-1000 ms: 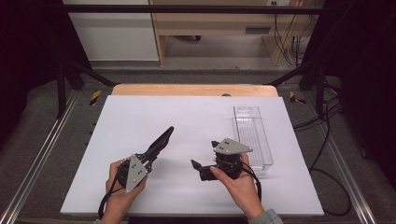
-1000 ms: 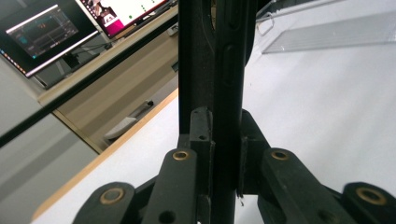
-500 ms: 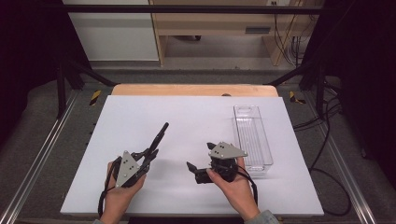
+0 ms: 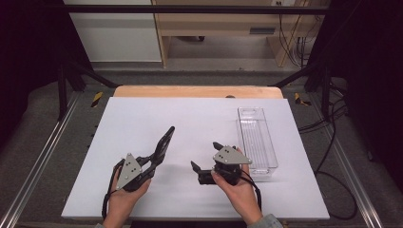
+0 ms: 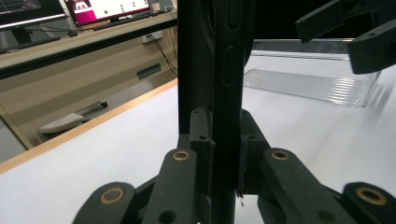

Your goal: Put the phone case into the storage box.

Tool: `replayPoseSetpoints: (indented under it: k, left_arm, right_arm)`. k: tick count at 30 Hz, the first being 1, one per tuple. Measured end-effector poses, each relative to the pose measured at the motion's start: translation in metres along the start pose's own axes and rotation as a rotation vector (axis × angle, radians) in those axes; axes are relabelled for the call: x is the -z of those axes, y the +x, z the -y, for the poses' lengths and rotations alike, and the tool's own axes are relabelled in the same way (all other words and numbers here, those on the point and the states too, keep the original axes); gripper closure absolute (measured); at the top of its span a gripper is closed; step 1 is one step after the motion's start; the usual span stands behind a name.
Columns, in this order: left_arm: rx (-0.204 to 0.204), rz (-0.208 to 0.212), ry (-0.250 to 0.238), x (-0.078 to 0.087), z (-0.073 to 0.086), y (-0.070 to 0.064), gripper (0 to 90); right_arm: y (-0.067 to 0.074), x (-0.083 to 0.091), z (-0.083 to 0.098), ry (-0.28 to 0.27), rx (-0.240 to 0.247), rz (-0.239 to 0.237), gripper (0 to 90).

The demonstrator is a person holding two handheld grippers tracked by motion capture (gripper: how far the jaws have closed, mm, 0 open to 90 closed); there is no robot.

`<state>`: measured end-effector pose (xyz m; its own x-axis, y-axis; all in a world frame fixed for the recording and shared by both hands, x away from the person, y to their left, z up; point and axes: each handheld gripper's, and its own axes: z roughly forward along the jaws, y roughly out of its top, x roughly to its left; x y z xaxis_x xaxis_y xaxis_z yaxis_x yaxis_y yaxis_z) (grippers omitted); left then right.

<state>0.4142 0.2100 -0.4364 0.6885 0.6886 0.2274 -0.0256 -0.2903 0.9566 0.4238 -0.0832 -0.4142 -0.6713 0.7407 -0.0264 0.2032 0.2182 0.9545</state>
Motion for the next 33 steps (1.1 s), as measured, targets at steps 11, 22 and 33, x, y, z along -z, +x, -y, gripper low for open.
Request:
replayPoseSetpoints:
  k: [11,22,33]
  left_arm:
    - [0.046,0.034,-0.004,-0.002,0.0,-0.004,80.6]
    - [0.07,0.057,0.003,-0.006,0.001,-0.008,80.6]
    - [0.075,0.078,0.025,-0.011,-0.001,-0.018,80.6]
  right_arm:
    - [0.0,-0.001,0.003,-0.041,-0.036,0.0,4.0]
    - [0.004,-0.002,0.001,-0.059,-0.055,-0.028,3.8]
    - [0.009,-0.002,0.0,-0.058,-0.078,-0.058,3.6]
